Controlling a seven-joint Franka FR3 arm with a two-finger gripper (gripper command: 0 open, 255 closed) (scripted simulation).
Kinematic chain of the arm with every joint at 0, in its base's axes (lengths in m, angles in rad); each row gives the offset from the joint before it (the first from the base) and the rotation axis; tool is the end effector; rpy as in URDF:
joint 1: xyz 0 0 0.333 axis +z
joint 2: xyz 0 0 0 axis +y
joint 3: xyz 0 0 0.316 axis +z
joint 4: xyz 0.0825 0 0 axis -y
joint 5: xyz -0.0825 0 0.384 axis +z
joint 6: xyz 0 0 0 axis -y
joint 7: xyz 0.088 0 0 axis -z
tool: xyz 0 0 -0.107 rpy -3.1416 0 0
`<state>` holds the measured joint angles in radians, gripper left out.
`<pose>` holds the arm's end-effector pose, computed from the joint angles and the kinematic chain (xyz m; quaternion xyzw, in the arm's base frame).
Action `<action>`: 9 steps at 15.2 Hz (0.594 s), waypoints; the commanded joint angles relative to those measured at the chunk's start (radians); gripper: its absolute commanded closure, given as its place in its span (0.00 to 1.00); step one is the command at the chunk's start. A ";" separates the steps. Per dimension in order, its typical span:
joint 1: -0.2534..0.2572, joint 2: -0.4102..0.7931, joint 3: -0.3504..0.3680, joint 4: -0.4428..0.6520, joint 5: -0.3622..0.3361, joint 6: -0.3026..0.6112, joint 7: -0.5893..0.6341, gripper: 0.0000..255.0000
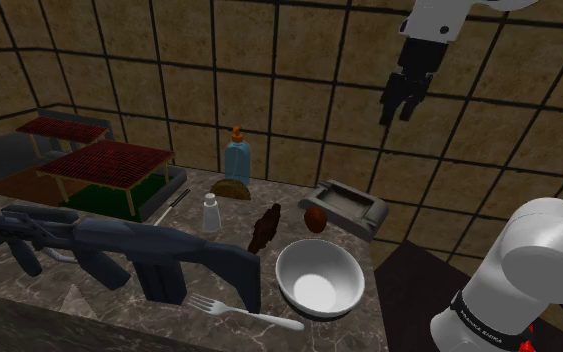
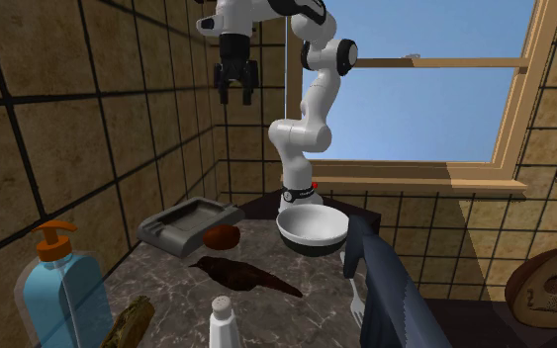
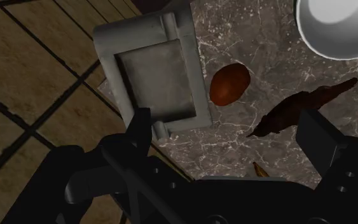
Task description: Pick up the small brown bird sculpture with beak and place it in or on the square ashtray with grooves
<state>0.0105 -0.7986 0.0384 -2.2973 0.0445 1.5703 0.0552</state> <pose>0.3031 0.0240 0.6218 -0.9993 0.0077 -0.0352 0.0101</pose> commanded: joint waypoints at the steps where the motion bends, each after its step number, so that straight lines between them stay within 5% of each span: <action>1: 0.000 0.000 0.000 0.000 0.000 0.000 0.000 0.00; 9: -0.022 0.069 0.210 -0.125 0.073 0.203 0.316 0.00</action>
<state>-0.0073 -0.7509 0.2185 -2.4174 0.1084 1.7446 0.3247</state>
